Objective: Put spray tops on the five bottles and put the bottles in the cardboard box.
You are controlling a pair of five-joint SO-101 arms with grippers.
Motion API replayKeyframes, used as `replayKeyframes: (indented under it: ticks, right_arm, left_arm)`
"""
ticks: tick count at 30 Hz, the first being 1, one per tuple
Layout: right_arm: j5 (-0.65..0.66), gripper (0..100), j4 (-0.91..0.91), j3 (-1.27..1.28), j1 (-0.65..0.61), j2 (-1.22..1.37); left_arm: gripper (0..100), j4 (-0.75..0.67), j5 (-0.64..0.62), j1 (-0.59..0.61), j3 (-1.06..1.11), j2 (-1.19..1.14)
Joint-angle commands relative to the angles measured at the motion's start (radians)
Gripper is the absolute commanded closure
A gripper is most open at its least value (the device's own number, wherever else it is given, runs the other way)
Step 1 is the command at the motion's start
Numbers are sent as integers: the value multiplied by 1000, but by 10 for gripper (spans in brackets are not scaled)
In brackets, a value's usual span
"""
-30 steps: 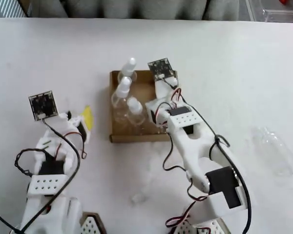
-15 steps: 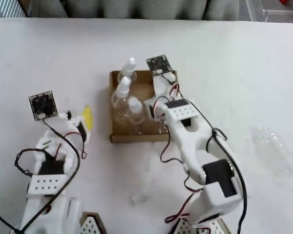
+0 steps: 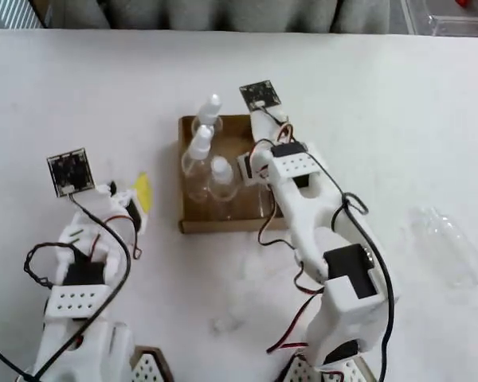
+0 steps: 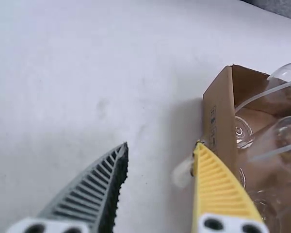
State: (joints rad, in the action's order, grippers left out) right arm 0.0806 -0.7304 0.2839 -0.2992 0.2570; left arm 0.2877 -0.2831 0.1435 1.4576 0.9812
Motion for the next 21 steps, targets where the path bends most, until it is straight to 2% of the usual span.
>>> replayKeyframes:
  ticks: [1, 21]
  right_arm:
    - [-3, 974, -15, -6, 12, 12]
    - [-3, 980, -51, 5, 42, -105]
  left_arm:
    - [789, -12, -6, 8, 0, 35]
    - [789, -12, -6, 8, 0, 35]
